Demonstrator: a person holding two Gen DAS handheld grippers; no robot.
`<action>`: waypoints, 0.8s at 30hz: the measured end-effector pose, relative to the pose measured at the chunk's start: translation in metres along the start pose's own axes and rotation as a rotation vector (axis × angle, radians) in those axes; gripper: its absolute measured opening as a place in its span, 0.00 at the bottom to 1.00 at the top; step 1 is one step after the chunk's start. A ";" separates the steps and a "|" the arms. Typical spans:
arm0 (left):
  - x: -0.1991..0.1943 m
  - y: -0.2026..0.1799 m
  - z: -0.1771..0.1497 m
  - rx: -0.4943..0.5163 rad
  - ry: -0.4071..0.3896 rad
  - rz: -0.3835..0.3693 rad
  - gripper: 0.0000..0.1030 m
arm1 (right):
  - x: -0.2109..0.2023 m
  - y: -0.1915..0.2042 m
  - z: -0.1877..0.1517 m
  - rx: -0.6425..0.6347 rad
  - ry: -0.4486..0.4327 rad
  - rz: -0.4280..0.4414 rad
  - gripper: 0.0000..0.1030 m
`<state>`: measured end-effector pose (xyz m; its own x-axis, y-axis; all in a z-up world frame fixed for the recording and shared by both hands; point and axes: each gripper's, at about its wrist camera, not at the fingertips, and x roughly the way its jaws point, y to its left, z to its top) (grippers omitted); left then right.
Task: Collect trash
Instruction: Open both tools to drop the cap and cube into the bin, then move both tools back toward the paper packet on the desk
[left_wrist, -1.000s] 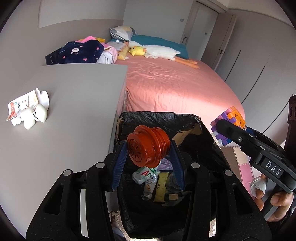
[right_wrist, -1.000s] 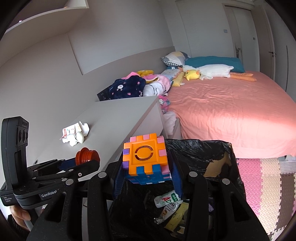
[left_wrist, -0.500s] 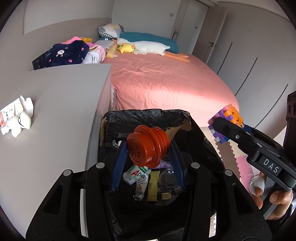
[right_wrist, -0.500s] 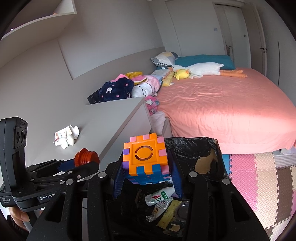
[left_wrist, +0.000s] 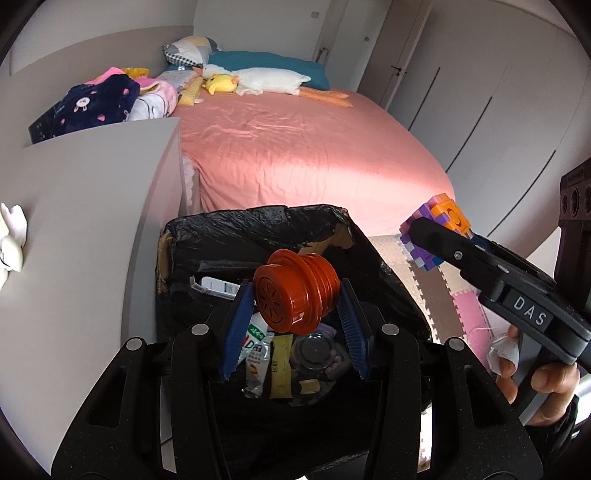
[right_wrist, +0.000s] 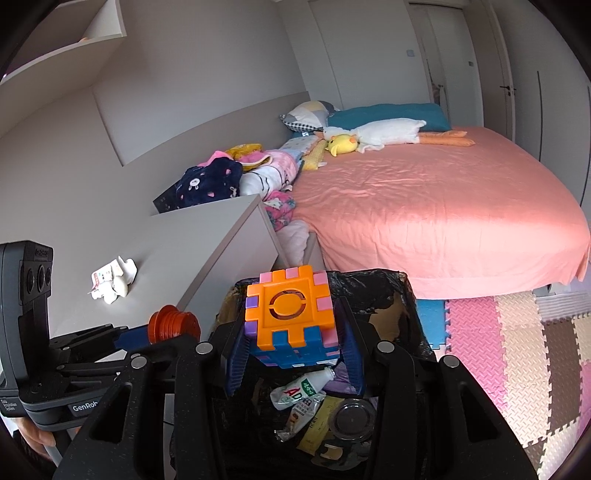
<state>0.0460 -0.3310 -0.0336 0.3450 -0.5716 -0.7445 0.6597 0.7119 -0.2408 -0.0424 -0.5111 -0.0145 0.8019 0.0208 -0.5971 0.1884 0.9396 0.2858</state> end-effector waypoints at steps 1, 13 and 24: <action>0.002 -0.002 -0.001 0.016 0.013 -0.007 0.49 | 0.000 -0.003 0.001 0.014 0.002 0.007 0.47; -0.009 0.008 -0.007 0.046 -0.025 0.106 0.94 | -0.006 -0.009 0.006 0.066 -0.037 -0.009 0.81; -0.017 0.025 -0.014 0.021 -0.025 0.103 0.94 | 0.005 0.013 0.005 0.042 -0.013 0.016 0.81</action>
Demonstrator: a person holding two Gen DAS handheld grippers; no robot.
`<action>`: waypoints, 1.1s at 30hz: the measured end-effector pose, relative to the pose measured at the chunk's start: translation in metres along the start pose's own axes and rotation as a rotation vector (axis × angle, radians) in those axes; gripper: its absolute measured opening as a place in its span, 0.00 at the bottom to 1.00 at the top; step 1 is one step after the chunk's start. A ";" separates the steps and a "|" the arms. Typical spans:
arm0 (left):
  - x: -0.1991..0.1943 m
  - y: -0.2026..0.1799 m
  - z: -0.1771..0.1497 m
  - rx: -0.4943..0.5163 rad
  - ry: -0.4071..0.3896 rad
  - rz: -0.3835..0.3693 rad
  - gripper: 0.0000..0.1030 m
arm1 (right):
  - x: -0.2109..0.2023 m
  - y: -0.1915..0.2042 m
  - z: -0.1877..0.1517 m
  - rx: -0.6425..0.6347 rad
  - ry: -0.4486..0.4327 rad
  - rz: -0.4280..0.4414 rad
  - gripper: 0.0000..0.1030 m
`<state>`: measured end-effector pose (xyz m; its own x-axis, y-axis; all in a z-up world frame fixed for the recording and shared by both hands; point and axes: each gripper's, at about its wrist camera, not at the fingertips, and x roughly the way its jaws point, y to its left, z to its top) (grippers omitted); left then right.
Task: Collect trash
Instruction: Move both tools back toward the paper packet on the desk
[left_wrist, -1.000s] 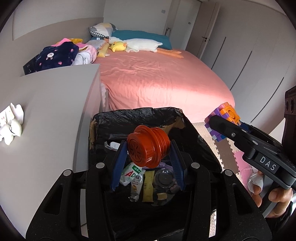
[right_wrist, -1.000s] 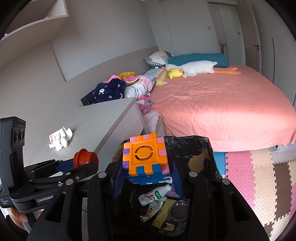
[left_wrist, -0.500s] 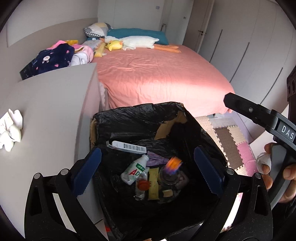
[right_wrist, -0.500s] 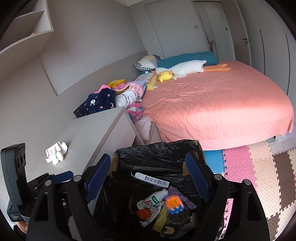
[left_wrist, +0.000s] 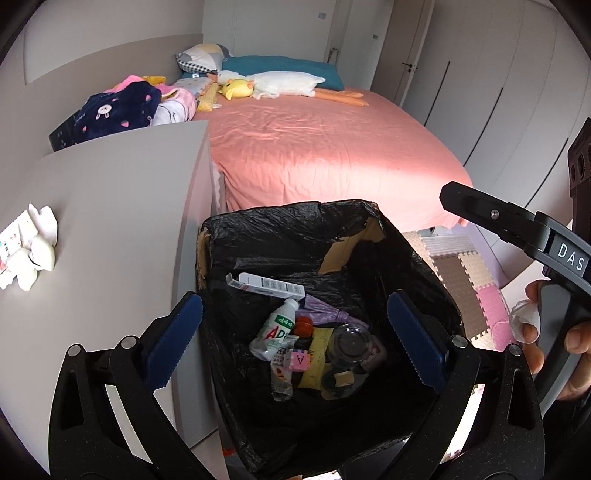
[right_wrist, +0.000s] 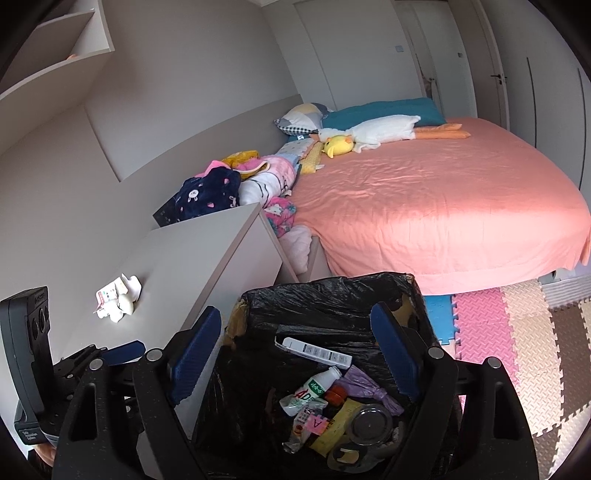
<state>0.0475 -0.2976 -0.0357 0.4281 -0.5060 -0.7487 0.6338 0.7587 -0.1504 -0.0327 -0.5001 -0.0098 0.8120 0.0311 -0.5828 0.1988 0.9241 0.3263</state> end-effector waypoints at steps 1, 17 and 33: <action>-0.001 0.002 -0.001 -0.004 -0.003 0.003 0.94 | 0.002 0.004 0.000 -0.004 0.004 0.004 0.81; -0.025 0.087 -0.022 -0.153 -0.030 0.112 0.94 | 0.055 0.077 -0.011 -0.091 0.080 0.094 0.81; -0.053 0.172 -0.042 -0.277 -0.037 0.238 0.94 | 0.108 0.156 -0.017 -0.232 0.161 0.190 0.81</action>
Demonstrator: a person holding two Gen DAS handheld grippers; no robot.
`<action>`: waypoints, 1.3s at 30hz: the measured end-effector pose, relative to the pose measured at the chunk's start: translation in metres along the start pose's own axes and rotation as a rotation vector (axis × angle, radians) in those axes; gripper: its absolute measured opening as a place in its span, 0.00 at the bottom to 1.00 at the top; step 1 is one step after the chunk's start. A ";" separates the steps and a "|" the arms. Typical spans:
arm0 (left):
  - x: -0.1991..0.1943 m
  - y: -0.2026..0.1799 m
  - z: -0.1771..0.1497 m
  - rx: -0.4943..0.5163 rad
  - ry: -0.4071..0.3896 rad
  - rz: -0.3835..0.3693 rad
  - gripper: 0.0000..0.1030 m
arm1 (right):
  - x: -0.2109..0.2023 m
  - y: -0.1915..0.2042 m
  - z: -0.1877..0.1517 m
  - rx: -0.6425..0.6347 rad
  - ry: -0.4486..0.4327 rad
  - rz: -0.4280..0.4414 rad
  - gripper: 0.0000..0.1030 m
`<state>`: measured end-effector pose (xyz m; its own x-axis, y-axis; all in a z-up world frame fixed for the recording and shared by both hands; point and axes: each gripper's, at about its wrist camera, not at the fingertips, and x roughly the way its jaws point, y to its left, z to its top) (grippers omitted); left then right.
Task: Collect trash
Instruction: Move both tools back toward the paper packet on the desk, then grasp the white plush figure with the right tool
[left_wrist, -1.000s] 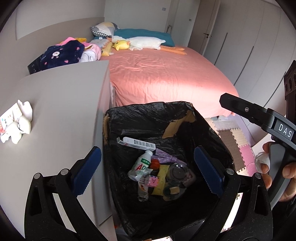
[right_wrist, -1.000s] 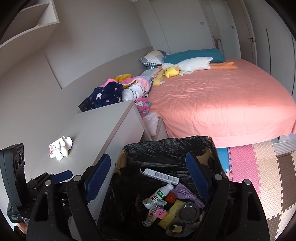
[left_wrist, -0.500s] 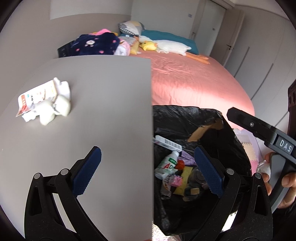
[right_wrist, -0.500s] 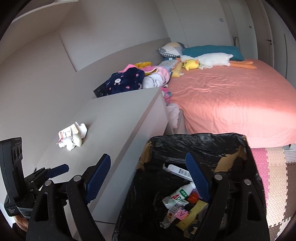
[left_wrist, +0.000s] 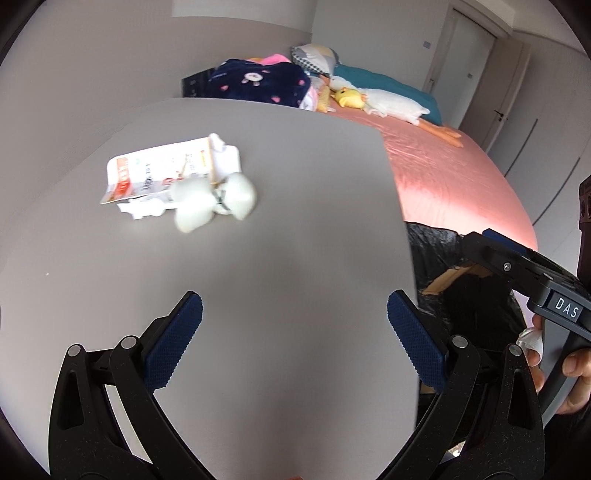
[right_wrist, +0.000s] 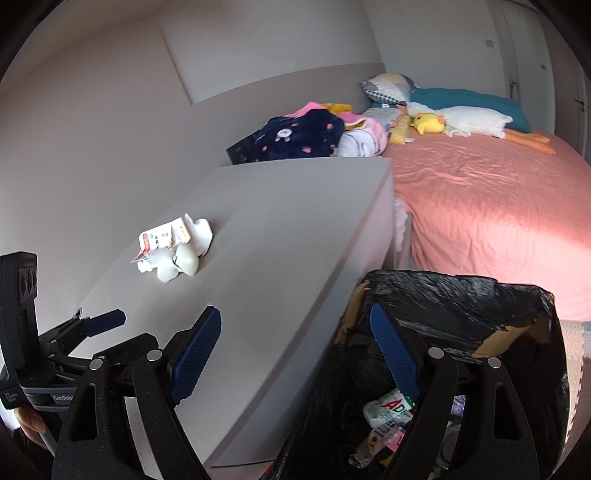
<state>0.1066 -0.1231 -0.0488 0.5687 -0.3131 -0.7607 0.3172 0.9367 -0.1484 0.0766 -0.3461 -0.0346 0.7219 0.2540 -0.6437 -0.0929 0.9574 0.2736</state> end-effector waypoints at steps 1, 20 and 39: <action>-0.001 0.006 0.000 -0.005 0.000 0.007 0.94 | 0.004 0.005 0.001 -0.012 0.004 0.005 0.81; -0.011 0.095 0.008 -0.114 -0.005 0.089 0.94 | 0.082 0.090 0.027 -0.181 0.120 0.117 0.81; -0.004 0.155 0.020 -0.140 0.017 0.124 0.94 | 0.162 0.142 0.045 -0.330 0.264 0.163 0.81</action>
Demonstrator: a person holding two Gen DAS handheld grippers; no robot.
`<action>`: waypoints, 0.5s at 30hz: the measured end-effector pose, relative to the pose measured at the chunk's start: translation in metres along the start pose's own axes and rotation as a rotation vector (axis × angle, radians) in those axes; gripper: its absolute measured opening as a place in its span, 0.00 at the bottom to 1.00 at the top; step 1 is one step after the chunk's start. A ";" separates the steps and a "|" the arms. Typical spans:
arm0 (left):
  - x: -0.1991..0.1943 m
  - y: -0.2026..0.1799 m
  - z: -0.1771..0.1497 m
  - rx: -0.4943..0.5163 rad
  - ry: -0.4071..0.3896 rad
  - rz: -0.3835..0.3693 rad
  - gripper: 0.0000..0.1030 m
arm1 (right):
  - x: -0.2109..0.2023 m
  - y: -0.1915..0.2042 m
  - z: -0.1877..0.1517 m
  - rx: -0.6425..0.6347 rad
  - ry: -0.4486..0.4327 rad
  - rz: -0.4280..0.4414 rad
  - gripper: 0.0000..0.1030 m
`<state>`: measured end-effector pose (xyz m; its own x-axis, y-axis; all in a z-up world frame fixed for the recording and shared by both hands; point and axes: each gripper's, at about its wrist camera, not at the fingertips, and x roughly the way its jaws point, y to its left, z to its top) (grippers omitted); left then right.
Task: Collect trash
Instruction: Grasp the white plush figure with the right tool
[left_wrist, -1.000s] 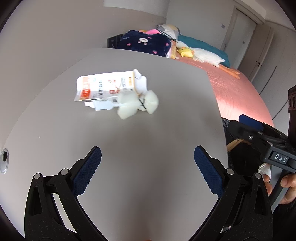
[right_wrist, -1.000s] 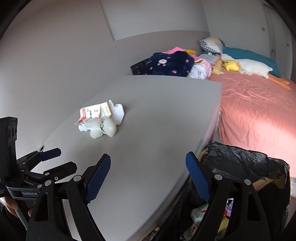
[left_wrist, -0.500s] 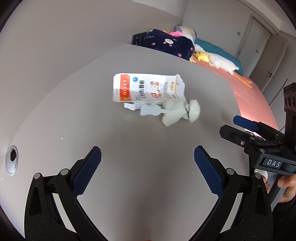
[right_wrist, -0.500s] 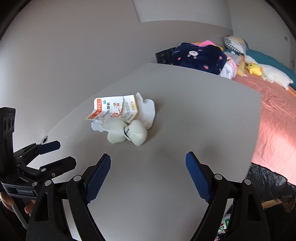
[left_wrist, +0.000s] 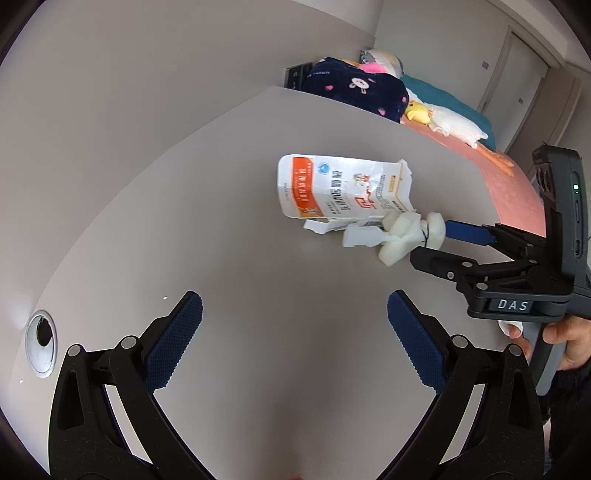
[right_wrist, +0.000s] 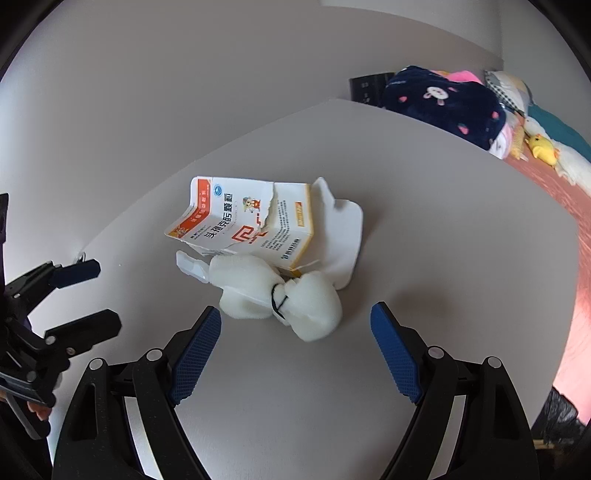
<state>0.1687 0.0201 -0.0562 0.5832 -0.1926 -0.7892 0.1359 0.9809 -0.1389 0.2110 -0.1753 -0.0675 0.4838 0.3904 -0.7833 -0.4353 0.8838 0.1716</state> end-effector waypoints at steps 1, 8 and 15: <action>0.000 0.003 0.000 -0.004 -0.001 0.003 0.94 | 0.003 0.002 0.001 -0.009 0.003 0.000 0.81; 0.003 0.011 -0.001 -0.023 0.002 0.009 0.94 | 0.017 0.013 0.002 -0.104 0.033 -0.013 0.70; 0.003 0.010 -0.001 -0.017 -0.003 0.010 0.94 | 0.008 0.010 -0.003 -0.106 0.024 0.024 0.30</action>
<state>0.1709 0.0294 -0.0605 0.5864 -0.1831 -0.7891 0.1164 0.9831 -0.1416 0.2086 -0.1640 -0.0736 0.4540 0.4039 -0.7942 -0.5253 0.8413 0.1275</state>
